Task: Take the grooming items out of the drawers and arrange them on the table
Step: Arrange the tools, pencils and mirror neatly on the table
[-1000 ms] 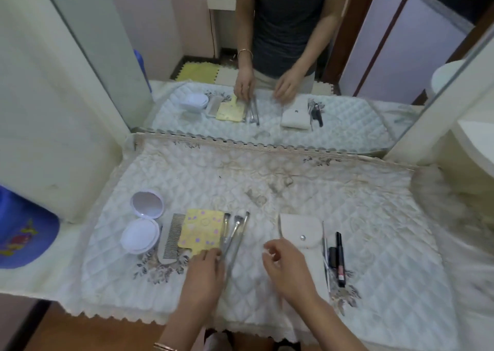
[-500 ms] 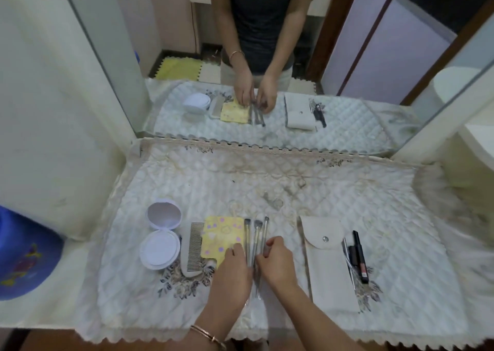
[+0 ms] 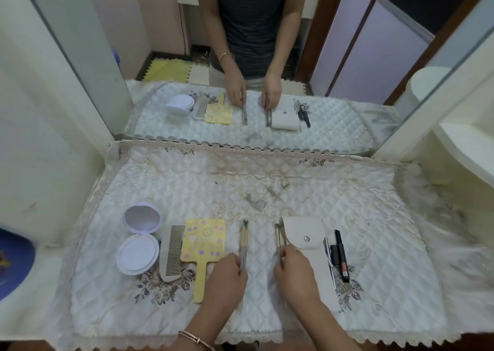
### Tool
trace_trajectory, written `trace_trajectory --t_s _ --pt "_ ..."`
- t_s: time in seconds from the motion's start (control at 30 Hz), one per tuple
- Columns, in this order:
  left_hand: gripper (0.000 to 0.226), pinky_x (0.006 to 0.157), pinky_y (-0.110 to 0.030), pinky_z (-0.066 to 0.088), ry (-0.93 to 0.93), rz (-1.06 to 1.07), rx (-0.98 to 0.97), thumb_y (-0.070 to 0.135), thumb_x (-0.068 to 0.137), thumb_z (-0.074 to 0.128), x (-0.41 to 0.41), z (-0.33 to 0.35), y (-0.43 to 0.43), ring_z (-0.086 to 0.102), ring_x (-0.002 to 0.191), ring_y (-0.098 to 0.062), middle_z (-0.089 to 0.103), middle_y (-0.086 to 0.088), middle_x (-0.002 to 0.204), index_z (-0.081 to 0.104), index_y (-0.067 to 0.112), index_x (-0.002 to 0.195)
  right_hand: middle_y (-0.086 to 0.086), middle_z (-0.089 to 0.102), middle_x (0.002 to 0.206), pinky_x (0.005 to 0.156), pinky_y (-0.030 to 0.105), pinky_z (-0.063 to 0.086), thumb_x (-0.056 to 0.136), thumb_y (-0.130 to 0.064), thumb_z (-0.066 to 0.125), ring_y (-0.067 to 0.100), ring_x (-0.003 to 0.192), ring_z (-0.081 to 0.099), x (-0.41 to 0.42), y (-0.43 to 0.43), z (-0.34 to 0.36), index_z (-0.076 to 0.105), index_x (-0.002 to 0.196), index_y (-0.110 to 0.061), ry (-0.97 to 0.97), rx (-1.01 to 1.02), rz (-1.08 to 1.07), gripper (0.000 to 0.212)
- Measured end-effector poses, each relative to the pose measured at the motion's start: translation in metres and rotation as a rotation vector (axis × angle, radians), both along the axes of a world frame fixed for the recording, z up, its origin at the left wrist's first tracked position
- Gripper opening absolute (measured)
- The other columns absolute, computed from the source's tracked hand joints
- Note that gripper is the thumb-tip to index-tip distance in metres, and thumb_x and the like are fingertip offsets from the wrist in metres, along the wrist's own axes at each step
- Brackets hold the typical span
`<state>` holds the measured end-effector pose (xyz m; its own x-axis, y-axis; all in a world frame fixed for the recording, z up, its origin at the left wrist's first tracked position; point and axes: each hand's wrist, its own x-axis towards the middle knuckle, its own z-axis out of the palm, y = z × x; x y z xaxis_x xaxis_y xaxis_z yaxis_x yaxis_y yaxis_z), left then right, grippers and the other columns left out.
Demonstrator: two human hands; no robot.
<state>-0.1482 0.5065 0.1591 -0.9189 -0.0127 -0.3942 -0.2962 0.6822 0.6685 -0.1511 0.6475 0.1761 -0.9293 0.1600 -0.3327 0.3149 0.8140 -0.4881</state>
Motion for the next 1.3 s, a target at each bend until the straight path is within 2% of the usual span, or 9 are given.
trace_trajectory --t_s 0.07,0.2,0.33,0.47,0.57,0.7,0.87,1.13,1.3 --pt "0.023 0.054 -0.015 0.035 -0.031 0.009 0.048 0.015 0.085 0.052 -0.003 0.002 0.005 0.041 0.057 -0.004 0.044 0.009 0.065 0.04 0.023 0.068 0.002 0.054 0.091 0.07 0.029 0.041 0.091 -0.014 0.045 0.02 0.085 0.054 0.0 0.001 0.001 0.047 0.089 -0.017 0.023 -0.041 -0.024 0.005" --pt "0.021 0.06 -0.022 0.042 -0.173 0.067 0.274 0.014 0.081 0.058 -0.005 0.001 0.019 0.048 0.062 -0.008 0.05 0.005 0.067 0.044 0.024 0.068 0.003 0.063 0.095 0.076 0.031 0.048 0.088 -0.014 0.049 0.018 0.085 0.059 0.002 0.01 0.002 0.058 0.1 -0.015 0.059 -0.122 -0.072 0.016" --pt "0.021 0.041 -0.015 0.04 -0.282 0.129 0.412 0.016 0.077 0.066 -0.005 0.001 0.032 0.052 0.059 -0.011 0.051 0.0 0.07 0.045 0.018 0.072 0.001 0.063 0.09 0.077 0.026 0.048 0.089 -0.013 0.05 0.013 0.082 0.058 0.004 0.017 0.004 0.06 0.101 -0.014 0.089 -0.187 -0.075 0.016" --pt "0.025 0.036 -0.018 0.044 -0.21 0.12 0.337 0.019 0.077 0.071 -0.007 0.0 0.034 0.053 0.037 0.0 0.054 0.001 0.059 0.047 0.013 0.072 -0.003 0.061 0.084 0.075 0.023 0.047 0.089 -0.013 0.049 0.012 0.079 0.059 0.005 0.02 0.004 0.06 0.102 -0.014 0.101 -0.219 -0.073 0.016" --pt "0.022 0.042 -0.024 0.048 -0.164 0.1 0.301 0.018 0.08 0.068 -0.006 0.001 0.031 0.053 0.035 -0.006 0.056 -0.001 0.053 0.05 0.015 0.067 0.0 0.063 0.094 0.08 0.027 0.047 0.089 -0.015 0.049 0.015 0.087 0.059 0.006 0.02 0.0 0.06 0.106 -0.015 0.12 -0.186 -0.034 0.02" --pt "0.023 0.038 -0.013 0.041 -0.105 0.041 0.236 0.02 0.08 0.068 -0.005 0.003 0.025 0.048 0.03 0.001 0.054 0.002 0.05 0.05 0.017 0.066 -0.002 0.06 0.11 0.092 0.028 0.042 0.088 -0.025 0.051 0.016 0.107 0.051 0.008 0.014 -0.007 0.058 0.115 -0.021 0.13 -0.051 0.114 0.028" --pt "0.023 0.039 -0.008 0.038 -0.088 0.035 0.193 0.021 0.083 0.064 -0.006 0.0 0.021 0.049 0.031 0.004 0.056 0.004 0.052 0.052 0.023 0.063 -0.003 0.069 0.096 0.083 0.033 0.039 0.087 -0.04 0.046 0.018 0.099 0.056 0.0 0.001 -0.008 0.066 0.093 -0.023 0.078 0.144 0.139 0.027" --pt "0.024 0.046 -0.003 0.04 -0.035 -0.004 0.08 0.012 0.087 0.054 -0.005 -0.002 0.021 0.05 0.039 0.015 0.054 0.012 0.054 0.052 0.024 0.066 -0.005 0.071 0.094 0.084 0.033 0.03 0.088 -0.039 0.043 0.016 0.1 0.057 -0.002 -0.009 -0.009 0.067 0.091 -0.027 0.005 0.181 0.09 0.027" --pt "0.03 0.055 -0.017 0.049 -0.075 0.025 0.114 0.011 0.087 0.052 -0.004 -0.004 0.023 0.056 0.045 -0.003 0.059 0.005 0.052 0.051 0.025 0.061 -0.005 0.072 0.084 0.08 0.032 0.029 0.084 -0.036 0.044 0.015 0.09 0.061 0.001 0.0 -0.004 0.067 0.081 -0.026 0.035 0.181 0.004 0.026"
